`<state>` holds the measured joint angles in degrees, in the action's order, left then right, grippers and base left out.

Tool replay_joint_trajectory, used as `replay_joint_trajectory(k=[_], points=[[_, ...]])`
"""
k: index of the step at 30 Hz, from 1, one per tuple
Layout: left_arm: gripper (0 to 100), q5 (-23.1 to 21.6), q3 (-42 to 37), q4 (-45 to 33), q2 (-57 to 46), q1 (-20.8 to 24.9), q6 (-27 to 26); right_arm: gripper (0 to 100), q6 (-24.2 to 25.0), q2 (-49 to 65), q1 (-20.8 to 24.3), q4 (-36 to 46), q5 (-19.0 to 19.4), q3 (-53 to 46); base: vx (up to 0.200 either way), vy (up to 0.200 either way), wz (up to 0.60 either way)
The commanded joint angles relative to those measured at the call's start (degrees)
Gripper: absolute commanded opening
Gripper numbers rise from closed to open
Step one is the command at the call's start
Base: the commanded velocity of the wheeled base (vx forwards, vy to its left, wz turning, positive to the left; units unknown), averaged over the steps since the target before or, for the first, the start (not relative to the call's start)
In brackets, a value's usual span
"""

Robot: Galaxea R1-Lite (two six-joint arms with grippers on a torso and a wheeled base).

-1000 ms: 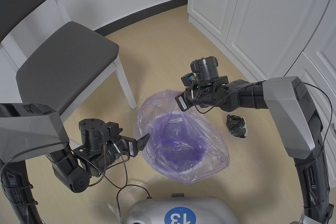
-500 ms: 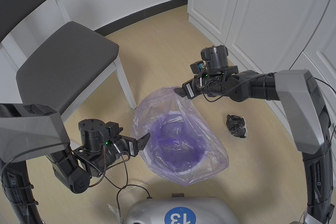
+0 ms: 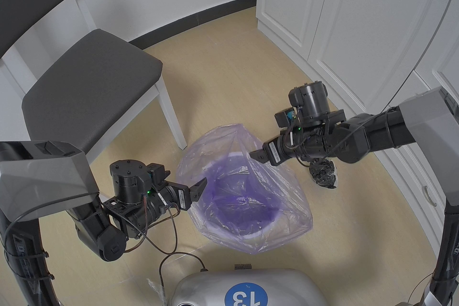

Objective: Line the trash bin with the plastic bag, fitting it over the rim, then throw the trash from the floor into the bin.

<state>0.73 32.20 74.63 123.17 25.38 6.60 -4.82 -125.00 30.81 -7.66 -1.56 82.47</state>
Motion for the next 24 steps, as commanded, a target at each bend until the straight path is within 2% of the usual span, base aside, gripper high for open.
replay_joint_trajectory(k=[1,9,15,16,24], points=[[100,-0.03,0.06,0.16,0.75,-0.51,0.08,100,1.12,3.63,2.68,-2.28,-0.02,-7.59,0.0,0.0,0.0],[100,-0.03,-0.03,0.08,0.84,-0.86,0.08,100,1.65,4.15,3.21,-2.54,-0.72,-14.44,0.0,0.0,0.0],[100,-0.03,0.15,0.08,1.37,-0.95,0.08,100,1.56,3.89,3.38,-7.55,-0.72,-18.48,0.0,0.0,0.0],[100,-0.03,0.15,0.08,1.37,-0.95,0.08,0,1.56,3.8,3.38,-7.99,-0.72,-18.66,0.0,0.0,0.0],[100,-0.03,1.38,-0.1,1.98,-1.56,0.0,0,1.39,2.57,1.71,-9.22,-0.72,-18.05,0.0,0.0,0.0]])
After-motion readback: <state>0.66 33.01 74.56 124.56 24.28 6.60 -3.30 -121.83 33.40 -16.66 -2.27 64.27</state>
